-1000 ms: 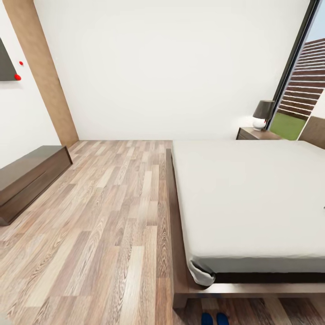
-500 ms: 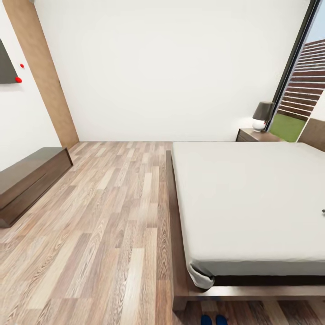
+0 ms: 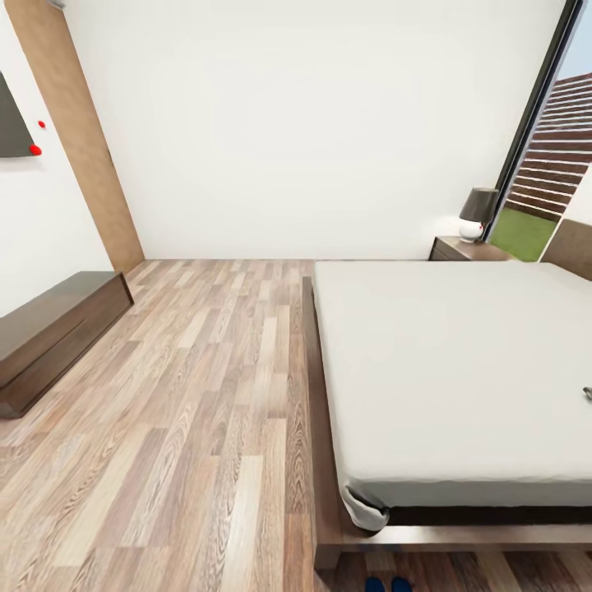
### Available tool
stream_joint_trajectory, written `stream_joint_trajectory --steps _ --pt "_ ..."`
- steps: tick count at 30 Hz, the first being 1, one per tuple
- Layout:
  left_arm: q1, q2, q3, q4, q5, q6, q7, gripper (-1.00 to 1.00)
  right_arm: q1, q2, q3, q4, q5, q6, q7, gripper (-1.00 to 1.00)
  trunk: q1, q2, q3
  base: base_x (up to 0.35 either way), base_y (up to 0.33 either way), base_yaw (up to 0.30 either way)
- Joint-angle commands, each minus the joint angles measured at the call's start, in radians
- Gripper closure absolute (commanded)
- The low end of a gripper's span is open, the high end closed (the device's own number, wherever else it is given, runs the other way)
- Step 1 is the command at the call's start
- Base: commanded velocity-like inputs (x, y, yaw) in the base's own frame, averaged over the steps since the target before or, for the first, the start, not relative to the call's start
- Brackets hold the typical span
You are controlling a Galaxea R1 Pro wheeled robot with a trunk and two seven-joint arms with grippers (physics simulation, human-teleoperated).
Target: In the bedroom, move the book from the bed onto either nightstand, and place the two sandals side by side next to the bed.
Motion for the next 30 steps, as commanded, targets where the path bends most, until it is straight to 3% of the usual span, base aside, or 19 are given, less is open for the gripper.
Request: stream_joint_trajectory --steps 1,10,18,20,25,26,30 --pt "0.006 0.000 -0.007 0.001 0.000 -0.002 0.005 -1.00 0.009 -0.003 -0.009 -0.002 -0.008 -0.008 0.004 -1.00 -0.004 0.007 0.002 0.000 0.000 0.000" --pt "0.035 -0.002 -0.007 0.002 0.000 -0.001 0.005 -1.00 0.090 -0.011 -0.011 -0.002 -0.178 -0.139 0.006 -1.00 -0.039 0.070 0.031 0.000 0.000 0.000" --pt "0.048 -0.023 -0.006 0.004 0.015 0.000 0.006 -1.00 0.107 -0.008 -0.018 -0.002 -0.211 -0.163 0.006 -1.00 -0.069 0.126 0.056 0.000 0.000 0.000" --pt "0.051 -0.028 -0.007 0.005 0.034 0.000 0.006 -1.00 0.109 -0.006 -0.040 -0.002 -0.215 -0.166 0.007 -1.00 -0.077 0.140 0.062 0.000 0.000 0.000" --pt "0.054 -0.038 -0.007 0.005 0.100 -0.002 0.005 -1.00 0.111 -0.002 -0.141 -0.002 -0.218 -0.202 0.013 -1.00 -0.096 0.175 0.078 0.000 0.000 0.000" --pt "0.054 -0.038 -0.007 0.005 0.100 -0.002 0.005 -1.00 0.111 -0.002 -0.141 -0.002 -0.218 -0.202 0.013 -1.00 -0.100 0.182 0.081 0.000 0.000 0.000" --pt "0.062 -0.044 -0.007 0.005 0.136 -0.004 0.003 -1.00 0.111 -0.001 -0.209 -0.001 -0.220 -0.260 0.016 -1.00 -0.115 0.210 0.093 0.000 0.000 0.000"
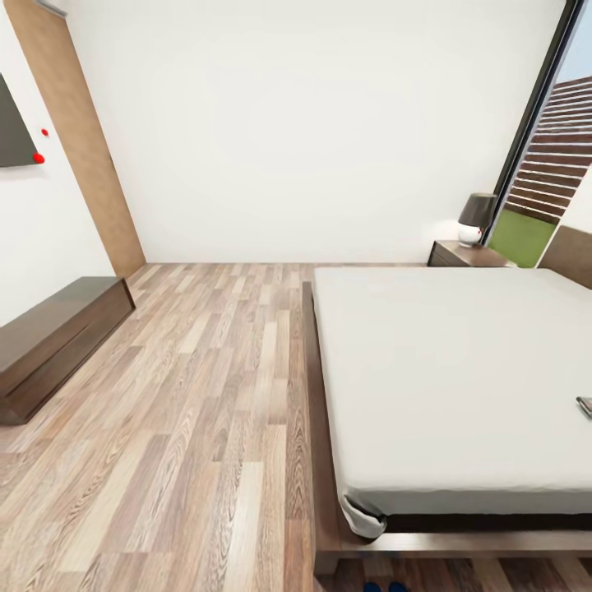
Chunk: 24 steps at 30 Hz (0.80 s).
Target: In the bedroom, move the book from the bed onto either nightstand, and place the two sandals side by side next to the bed.
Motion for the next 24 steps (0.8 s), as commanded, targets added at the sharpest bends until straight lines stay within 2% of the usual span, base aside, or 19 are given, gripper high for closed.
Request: stream_joint_trajectory --steps 1,7,12,16,17,21,24 --pt "0.000 0.000 -0.009 0.000 0.011 -0.003 0.002 -1.00 0.000 0.000 -0.007 0.000 0.003 0.000 0.004 -1.00 -0.004 0.007 0.002 0.000 0.000 0.000" --pt "0.013 -0.009 -0.008 -0.001 0.032 -0.004 -0.004 -1.00 0.002 -0.004 -0.077 0.003 0.002 -0.038 0.009 -1.00 -0.027 0.049 0.021 0.000 0.000 0.000" --pt "0.016 -0.014 -0.007 -0.001 0.048 -0.002 -0.037 -1.00 0.011 -0.006 -0.105 0.003 0.001 -0.047 0.011 -1.00 -0.046 0.084 0.037 0.000 0.000 0.000" --pt "0.017 -0.021 -0.007 -0.001 0.098 -0.001 -0.077 -1.00 0.016 -0.004 -0.125 0.002 0.002 -0.051 0.023 -1.00 -0.062 0.112 0.049 0.000 0.000 0.000" --pt "0.017 -0.021 -0.007 -0.001 0.098 -0.001 -0.077 -1.00 0.016 -0.004 -0.125 0.002 0.002 -0.051 0.023 -1.00 -0.065 0.119 0.053 0.000 0.000 0.000" --pt "0.017 -0.034 -0.008 -0.001 0.155 0.000 -0.099 -1.00 0.019 0.000 -0.138 0.001 0.003 -0.053 0.033 -1.00 -0.081 0.147 0.065 0.000 0.000 0.000" --pt "0.018 -0.042 -0.008 -0.001 0.171 0.001 -0.106 -1.00 0.019 0.000 -0.141 0.001 0.004 -0.053 0.036 -1.00 -0.092 0.168 0.074 0.000 0.000 0.000"
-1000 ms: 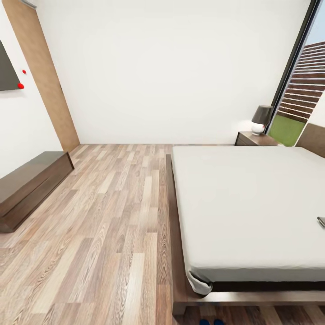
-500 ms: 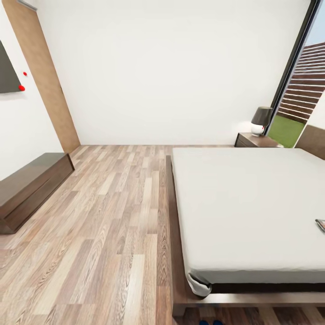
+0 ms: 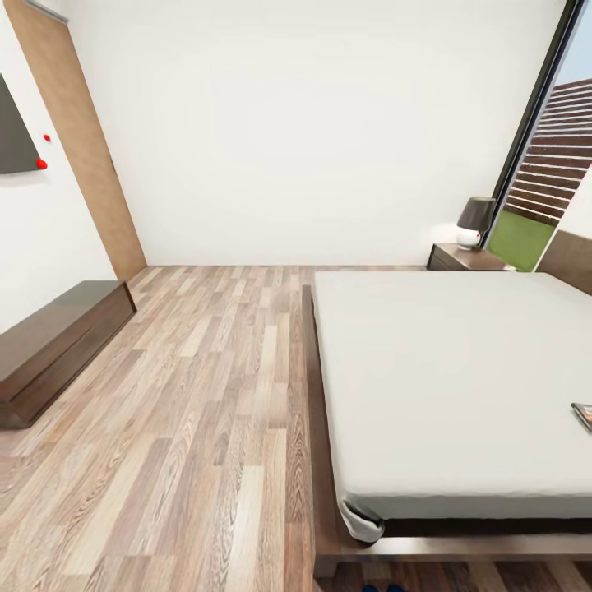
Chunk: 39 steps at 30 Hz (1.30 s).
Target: In the bedroom, move the book from the bed onto either nightstand, and place the two sandals side by side next to the bed.
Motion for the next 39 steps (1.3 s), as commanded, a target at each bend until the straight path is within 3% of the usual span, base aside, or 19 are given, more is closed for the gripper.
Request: stream_joint_trajectory --steps 1,7,15,29,39 --pt "0.000 -0.005 -0.009 0.000 0.014 -0.002 0.001 -1.00 0.000 0.000 -0.007 0.002 0.003 -0.004 0.005 -1.00 -0.004 0.007 0.002 0.000 0.000 0.000" --pt "0.000 -0.030 -0.009 0.001 0.031 0.001 -0.030 -1.00 0.001 0.003 -0.011 0.002 0.003 -0.006 0.007 -1.00 -0.027 0.049 0.021 0.000 0.000 0.000" --pt "0.000 -0.039 -0.009 0.001 0.040 0.007 -0.112 -1.00 0.001 0.004 -0.012 0.003 0.002 -0.007 0.008 -1.00 -0.058 0.105 0.046 0.000 0.000 0.000" --pt "0.005 -0.042 -0.011 0.001 0.044 -0.003 -0.132 -1.00 0.002 0.017 -0.012 0.005 0.003 -0.032 0.008 -1.00 -0.058 0.105 0.046 0.000 0.000 -0.039" --pt "0.015 -0.042 -0.011 0.001 0.046 -0.005 -0.133 -1.00 0.002 0.021 -0.012 0.005 0.004 -0.038 0.008 -1.00 -0.058 0.105 0.046 -0.041 0.040 -0.175"
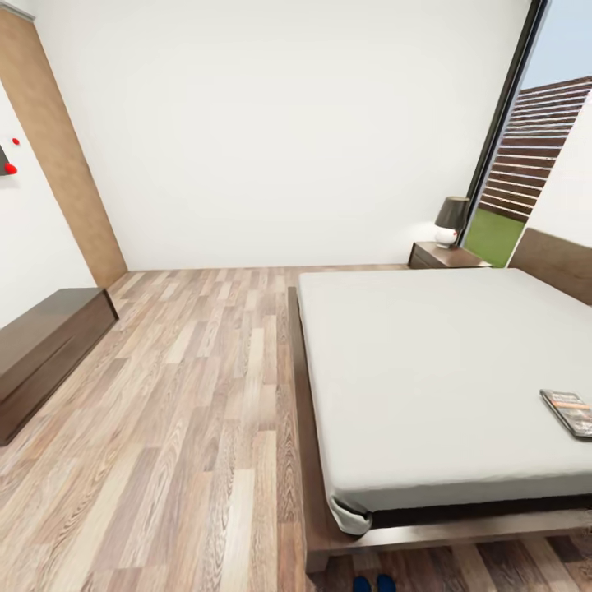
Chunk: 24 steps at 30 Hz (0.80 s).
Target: In the bedroom, move the book from the bed onto either nightstand, and place the two sandals side by side next to the bed.
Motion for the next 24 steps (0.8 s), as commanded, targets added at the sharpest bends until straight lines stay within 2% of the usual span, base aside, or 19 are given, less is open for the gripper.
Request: stream_joint_trajectory --steps 1,24 --pt "0.001 0.000 -0.008 0.000 0.011 -0.003 -0.002 -1.00 -0.001 0.000 -0.006 0.002 0.003 -0.004 0.003 -1.00 0.000 -0.001 -0.001 -0.084 0.089 -0.253" --pt "0.004 0.000 -0.011 0.000 0.009 -0.004 0.001 -1.00 -0.001 0.001 -0.006 0.003 0.005 -0.005 0.003 -1.00 0.000 -0.001 -0.001 -0.057 0.042 -0.278"
